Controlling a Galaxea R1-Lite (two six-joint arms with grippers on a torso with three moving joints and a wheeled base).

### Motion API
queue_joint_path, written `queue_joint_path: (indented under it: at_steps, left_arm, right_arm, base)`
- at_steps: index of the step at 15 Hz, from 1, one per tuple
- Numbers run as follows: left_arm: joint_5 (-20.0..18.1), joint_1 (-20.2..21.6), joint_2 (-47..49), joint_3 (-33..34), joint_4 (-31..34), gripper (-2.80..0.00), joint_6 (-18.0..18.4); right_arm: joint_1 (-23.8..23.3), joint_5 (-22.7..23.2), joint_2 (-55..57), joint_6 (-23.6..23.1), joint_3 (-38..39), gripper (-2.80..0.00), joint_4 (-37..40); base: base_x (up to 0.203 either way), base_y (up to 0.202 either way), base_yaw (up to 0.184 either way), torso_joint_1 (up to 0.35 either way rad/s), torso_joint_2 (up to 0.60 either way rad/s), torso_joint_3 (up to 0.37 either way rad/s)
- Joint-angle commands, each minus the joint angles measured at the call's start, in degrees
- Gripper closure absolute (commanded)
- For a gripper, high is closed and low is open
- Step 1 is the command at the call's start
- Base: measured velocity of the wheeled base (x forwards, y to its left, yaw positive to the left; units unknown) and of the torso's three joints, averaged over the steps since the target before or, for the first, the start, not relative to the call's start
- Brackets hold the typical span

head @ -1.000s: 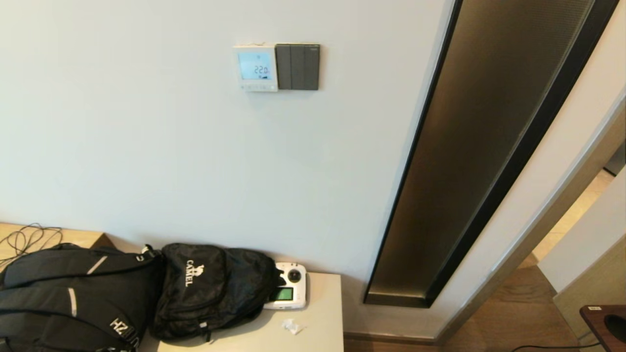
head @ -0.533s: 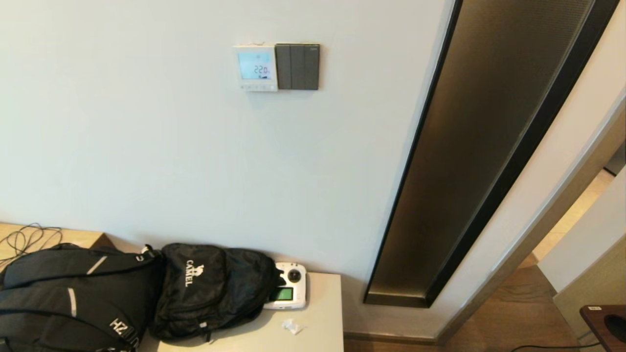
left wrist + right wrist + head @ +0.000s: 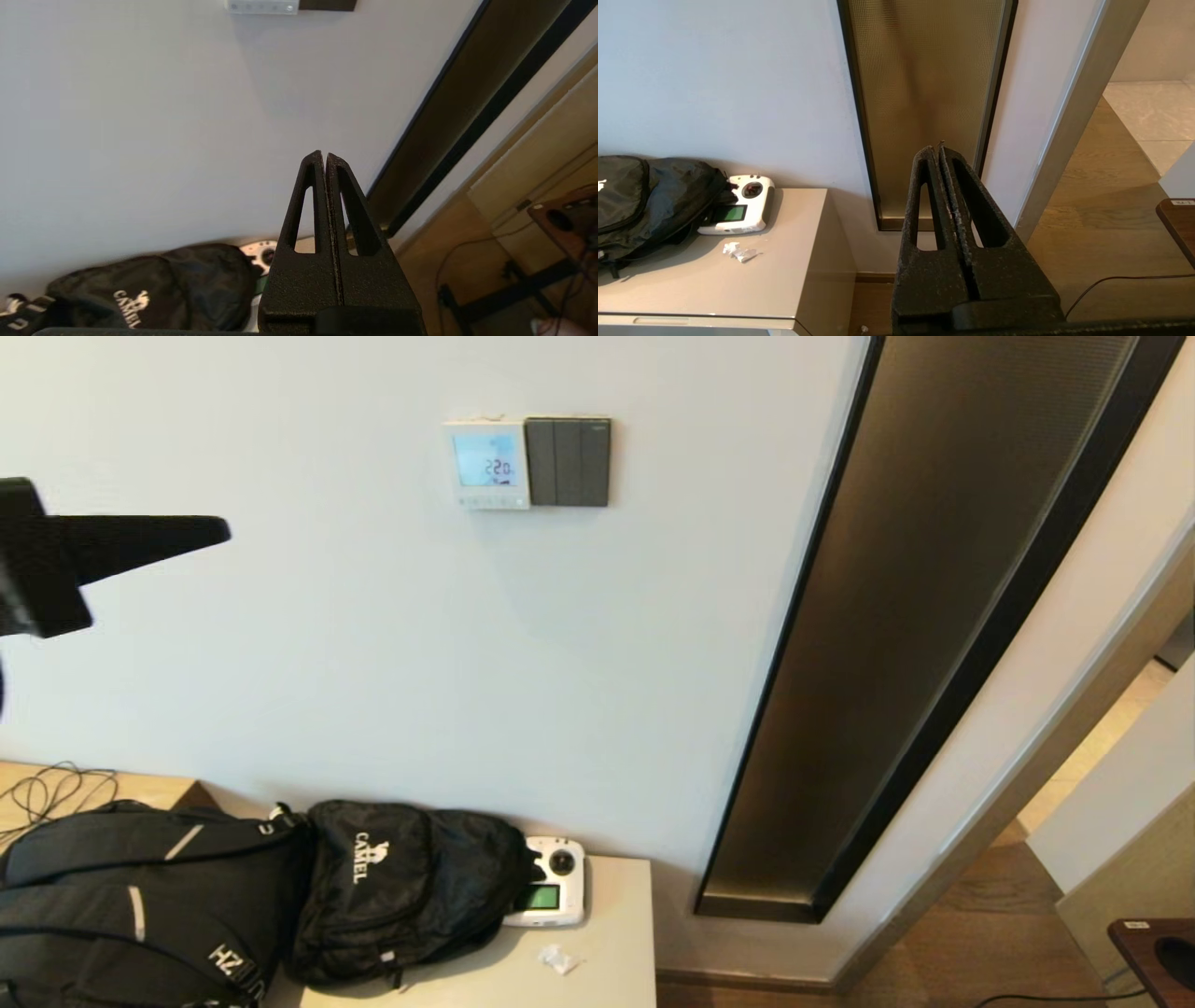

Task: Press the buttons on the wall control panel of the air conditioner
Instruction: Turn off the central air conditioner

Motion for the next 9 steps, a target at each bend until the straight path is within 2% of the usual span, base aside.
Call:
queue_joint_path:
  at_steps: [1,4,9]
  left_arm:
    - [1.54,-4.34,7.86,-2.59,-1.45,0.0,-0.89]
    - [3.66,-7.29,16.2,-6.92,-6.99,0.0,-2.81]
    - [6.34,-8.19,27.9,-20.2,-8.23,0.0,-5.66]
  right_arm:
    - [0.0,0.03,0.06,-0.03,0.09,0.0,-0.02]
    - [0.0,0.03,0.06,-0.03,0.09,0.0,-0.02]
    - [0.0,0.03,0.06,-0.03,0.09,0.0,-0.02]
  base:
    - [0.0,0.0,0.0,0.0,0.0,0.0]
    - [0.0,0.0,0.0,0.0,0.0,0.0]
    - [0.0,0.0,0.0,0.0,0.0,0.0]
